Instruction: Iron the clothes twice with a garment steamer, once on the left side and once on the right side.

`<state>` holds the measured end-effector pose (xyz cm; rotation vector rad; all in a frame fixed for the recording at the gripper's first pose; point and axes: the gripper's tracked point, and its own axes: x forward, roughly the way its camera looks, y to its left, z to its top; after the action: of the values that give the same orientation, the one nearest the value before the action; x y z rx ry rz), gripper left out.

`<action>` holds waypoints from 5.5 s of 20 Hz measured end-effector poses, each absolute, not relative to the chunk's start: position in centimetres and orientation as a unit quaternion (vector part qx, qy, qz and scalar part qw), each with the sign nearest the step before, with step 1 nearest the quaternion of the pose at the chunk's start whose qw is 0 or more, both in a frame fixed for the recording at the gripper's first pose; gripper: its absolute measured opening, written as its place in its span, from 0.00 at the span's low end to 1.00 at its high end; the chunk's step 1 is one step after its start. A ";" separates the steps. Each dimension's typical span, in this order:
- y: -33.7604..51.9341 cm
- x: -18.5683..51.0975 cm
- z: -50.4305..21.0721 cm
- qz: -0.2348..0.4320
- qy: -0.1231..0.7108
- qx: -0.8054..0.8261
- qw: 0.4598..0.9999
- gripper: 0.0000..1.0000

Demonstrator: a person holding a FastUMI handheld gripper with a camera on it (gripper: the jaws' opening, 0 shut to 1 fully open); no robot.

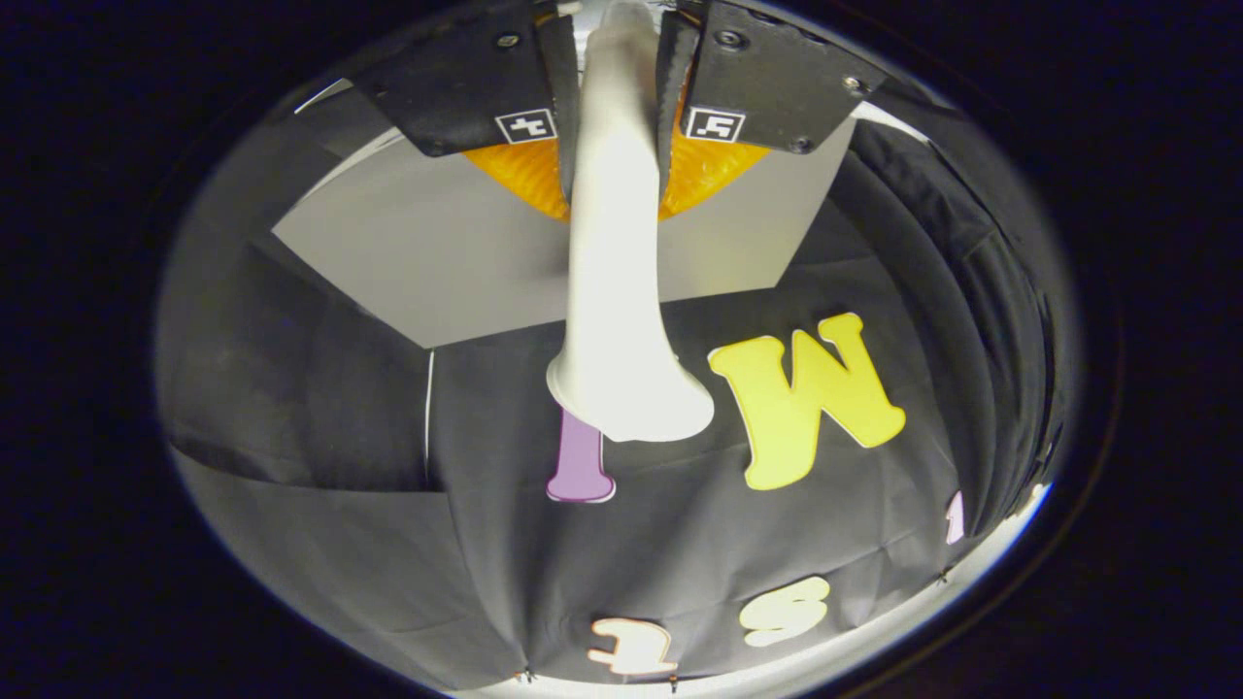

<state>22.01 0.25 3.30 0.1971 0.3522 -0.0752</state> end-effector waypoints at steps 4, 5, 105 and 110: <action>3.9 19.1 5.2 -0.041 0.136 0.083 0.986 0.35; 4.8 18.4 5.4 -0.042 0.126 0.079 0.988 0.35; 37.8 5.3 -14.6 0.040 0.189 -0.079 0.978 0.35; 37.2 5.3 -17.0 0.036 0.211 -0.078 0.974 0.35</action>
<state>5.29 37.15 -16.96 -0.1571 0.4260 0.0729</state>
